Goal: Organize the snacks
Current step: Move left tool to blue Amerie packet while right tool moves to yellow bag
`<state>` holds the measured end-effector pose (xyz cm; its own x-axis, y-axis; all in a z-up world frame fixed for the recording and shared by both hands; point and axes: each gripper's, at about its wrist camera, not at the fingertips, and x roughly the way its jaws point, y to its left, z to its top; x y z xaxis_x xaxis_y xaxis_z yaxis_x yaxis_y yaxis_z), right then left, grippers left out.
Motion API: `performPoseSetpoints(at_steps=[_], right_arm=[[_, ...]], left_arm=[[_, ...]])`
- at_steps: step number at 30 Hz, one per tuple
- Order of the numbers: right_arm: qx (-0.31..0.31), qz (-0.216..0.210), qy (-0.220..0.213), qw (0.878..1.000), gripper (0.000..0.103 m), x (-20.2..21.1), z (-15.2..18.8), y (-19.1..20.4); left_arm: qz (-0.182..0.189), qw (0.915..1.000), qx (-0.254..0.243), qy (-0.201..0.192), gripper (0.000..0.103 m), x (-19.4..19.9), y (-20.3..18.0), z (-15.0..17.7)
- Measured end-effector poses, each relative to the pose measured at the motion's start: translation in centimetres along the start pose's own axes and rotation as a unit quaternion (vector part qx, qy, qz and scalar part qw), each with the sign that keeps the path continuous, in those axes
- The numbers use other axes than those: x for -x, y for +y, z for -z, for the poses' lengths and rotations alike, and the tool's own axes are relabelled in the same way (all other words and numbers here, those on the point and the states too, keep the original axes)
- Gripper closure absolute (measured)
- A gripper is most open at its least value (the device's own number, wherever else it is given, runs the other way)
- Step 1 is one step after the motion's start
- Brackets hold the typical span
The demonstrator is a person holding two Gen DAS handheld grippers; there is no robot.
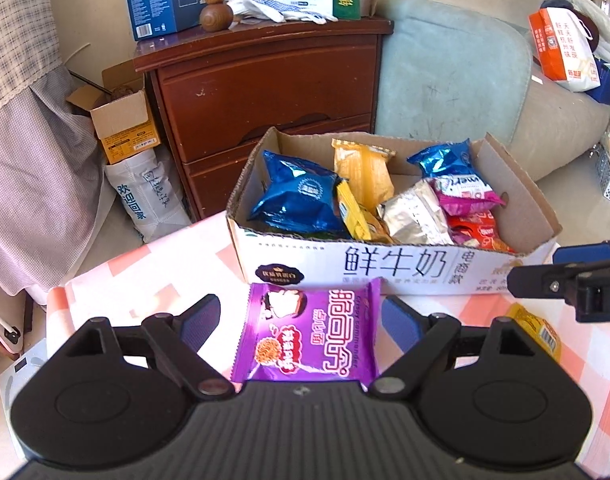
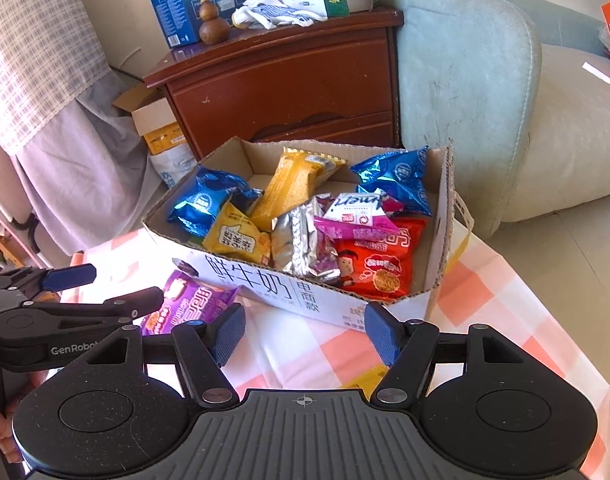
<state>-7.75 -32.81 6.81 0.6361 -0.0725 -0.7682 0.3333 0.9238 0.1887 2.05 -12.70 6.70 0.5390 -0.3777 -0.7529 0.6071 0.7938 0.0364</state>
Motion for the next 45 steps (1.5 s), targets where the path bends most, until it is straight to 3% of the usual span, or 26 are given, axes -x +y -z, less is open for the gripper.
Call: performPoseSetpoints(at_steps=[8, 15, 21, 29, 32, 37, 45], right_arm=[[0.009, 0.025, 0.044, 0.999, 0.037, -0.6, 1.9, -2.4], [0.022, 0.037, 0.082, 0.996, 0.032, -1.7, 3.3, -3.2], [0.031, 0.040, 0.112, 0.992, 0.032, -3.2, 4.2, -3.3], [0.034, 0.055, 0.121, 0.991, 0.032, -4.5, 4.5, -3.6], [0.039, 0.058, 0.117, 0.991, 0.031, -4.8, 4.7, -3.6], [0.051, 0.059, 0.109, 0.991, 0.041, -4.8, 4.7, -3.2], [0.067, 0.042, 0.098, 0.992, 0.058, -4.5, 4.3, -2.0]], left_arm=[[0.062, 0.9945, -0.082, 0.017, 0.016, 0.4, -4.8, 3.5], [0.113, 0.9803, -0.159, 0.033, 0.016, 0.3, -8.9, 6.3], [0.133, 0.9691, -0.205, 0.038, 0.016, 0.0, -10.8, 7.4], [0.130, 0.9565, -0.259, 0.037, 0.016, -1.0, -12.1, 8.5], [0.132, 0.9569, -0.257, 0.034, 0.015, -1.3, -11.9, 8.6], [0.139, 0.9635, -0.224, 0.046, 0.039, -1.4, -10.9, 8.0], [0.120, 0.9803, -0.139, 0.072, 0.054, -1.9, -7.1, 7.1]])
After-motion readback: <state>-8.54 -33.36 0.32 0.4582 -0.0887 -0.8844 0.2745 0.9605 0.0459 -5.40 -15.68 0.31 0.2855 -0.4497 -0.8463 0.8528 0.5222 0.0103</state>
